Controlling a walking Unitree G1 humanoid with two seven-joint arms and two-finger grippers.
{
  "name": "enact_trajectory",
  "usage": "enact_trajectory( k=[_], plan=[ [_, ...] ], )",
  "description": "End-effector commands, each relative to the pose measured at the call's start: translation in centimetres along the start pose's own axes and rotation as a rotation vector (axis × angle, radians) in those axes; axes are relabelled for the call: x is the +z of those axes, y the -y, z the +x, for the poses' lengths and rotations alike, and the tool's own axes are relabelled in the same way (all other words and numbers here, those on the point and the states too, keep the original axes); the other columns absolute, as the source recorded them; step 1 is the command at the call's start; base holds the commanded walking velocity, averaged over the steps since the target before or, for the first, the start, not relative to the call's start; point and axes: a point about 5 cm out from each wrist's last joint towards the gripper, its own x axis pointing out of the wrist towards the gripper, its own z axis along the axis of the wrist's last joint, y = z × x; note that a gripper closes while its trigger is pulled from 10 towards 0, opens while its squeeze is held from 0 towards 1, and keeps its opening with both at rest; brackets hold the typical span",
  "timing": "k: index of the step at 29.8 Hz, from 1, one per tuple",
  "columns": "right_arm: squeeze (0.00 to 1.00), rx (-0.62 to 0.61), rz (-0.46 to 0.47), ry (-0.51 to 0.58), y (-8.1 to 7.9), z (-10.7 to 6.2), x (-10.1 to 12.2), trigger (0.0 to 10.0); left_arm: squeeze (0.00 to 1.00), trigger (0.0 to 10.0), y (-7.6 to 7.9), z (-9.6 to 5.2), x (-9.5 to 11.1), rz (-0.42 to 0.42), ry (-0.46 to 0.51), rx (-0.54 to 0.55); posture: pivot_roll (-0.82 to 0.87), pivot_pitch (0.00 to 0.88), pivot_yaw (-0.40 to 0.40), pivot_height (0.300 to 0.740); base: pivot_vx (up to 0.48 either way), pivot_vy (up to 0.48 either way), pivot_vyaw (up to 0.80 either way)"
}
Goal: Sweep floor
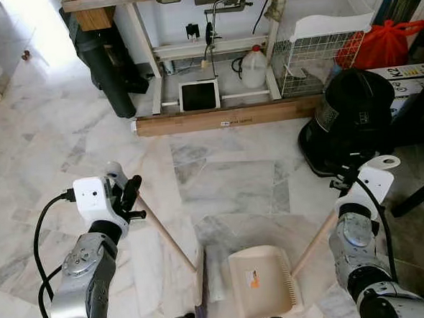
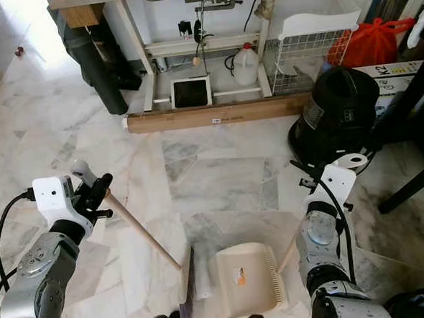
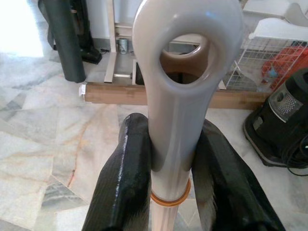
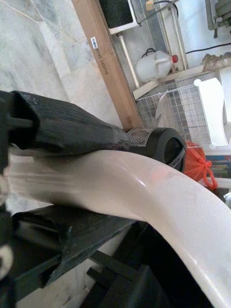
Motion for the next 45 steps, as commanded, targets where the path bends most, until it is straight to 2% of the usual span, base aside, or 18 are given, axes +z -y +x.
enact_trajectory(
  k=[1, 4, 7, 8, 12, 14, 28, 30, 32, 35, 41, 45],
  plan=[
    [0.00, -0.002, -0.038, -0.015, 0.7, -0.2, -0.5, 10.0, 0.00, 10.0, 0.0, -0.3, 0.2, -0.001, 0.002, -0.010, 0.18, 0.216, 0.063, 0.740, 0.000, 0.000, 0.00],
    [0.00, -0.007, -0.053, -0.006, 0.8, -0.2, -0.4, 10.0, 0.00, 10.0, 0.1, -0.2, 0.1, -0.005, -0.002, -0.015, 0.18, 0.215, 0.063, 0.740, 0.000, 0.000, 0.00],
    [0.00, 0.001, -0.131, 0.021, 0.7, -0.1, -0.3, 10.0, 0.00, 10.0, 0.4, -0.3, -0.1, -0.015, -0.024, -0.045, 0.18, 0.214, 0.064, 0.740, 0.000, 0.000, 0.00],
    [0.00, 0.001, -0.131, 0.021, 0.7, -0.1, -0.3, 10.0, 0.00, 10.0, 0.4, -0.3, -0.1, -0.015, -0.024, -0.045, 0.18, 0.214, 0.064, 0.740, 0.000, 0.000, 0.00],
    [0.00, -0.004, -0.248, 0.038, 0.4, -0.4, -0.5, 10.0, 0.00, 10.0, 0.7, -0.3, -0.4, -0.028, -0.051, -0.088, 0.18, 0.215, 0.064, 0.740, 0.000, 0.000, 0.00],
    [0.00, -0.003, -0.267, 0.029, 0.2, -0.7, -0.8, 10.0, 0.00, 10.0, 0.8, -0.3, -0.4, -0.032, -0.058, -0.105, 0.19, 0.219, 0.065, 0.740, 0.000, 0.000, 0.00],
    [0.00, -0.007, -0.274, 0.004, -0.7, -1.8, -1.9, 10.0, 0.00, 10.0, 1.6, -0.7, -0.8, -0.069, -0.123, -0.186, 0.20, 0.222, 0.070, 0.740, 0.000, 0.000, 0.00],
    [0.00, 0.003, -0.288, -0.012, -0.9, -2.1, -2.3, 10.0, 0.00, 10.0, 2.2, -0.8, -1.5, -0.124, -0.193, -0.242, 0.20, 0.221, 0.071, 0.740, 0.000, 0.000, 0.00],
    [0.00, 0.002, -0.287, -0.013, -1.0, -2.2, -2.3, 10.0, 0.00, 10.0, 2.3, -0.8, -1.7, -0.096, -0.210, -0.259, 0.20, 0.220, 0.071, 0.740, 0.000, 0.000, 0.00],
    [0.00, 0.003, -0.286, -0.014, -1.1, -2.3, -2.4, 10.0, 0.00, 10.0, 2.6, -0.7, -1.4, -0.168, -0.217, -0.289, 0.21, 0.217, 0.069, 0.740, 0.000, 0.000, 0.00],
    [0.00, 0.010, -0.280, -0.013, -1.6, -2.4, -2.3, 10.0, 0.00, 10.0, 2.3, -0.7, -1.2, -0.189, -0.232, -0.304, 0.21, 0.205, 0.072, 0.740, 0.000, 0.000, 0.00],
    [0.00, 0.013, -0.264, -0.019, -2.0, -2.6, -2.4, 10.0, 0.00, 10.0, 2.8, -0.3, -0.9, -0.268, -0.223, -0.318, 0.21, 0.198, 0.074, 0.740, 0.000, 0.000, 0.00]
  ],
)
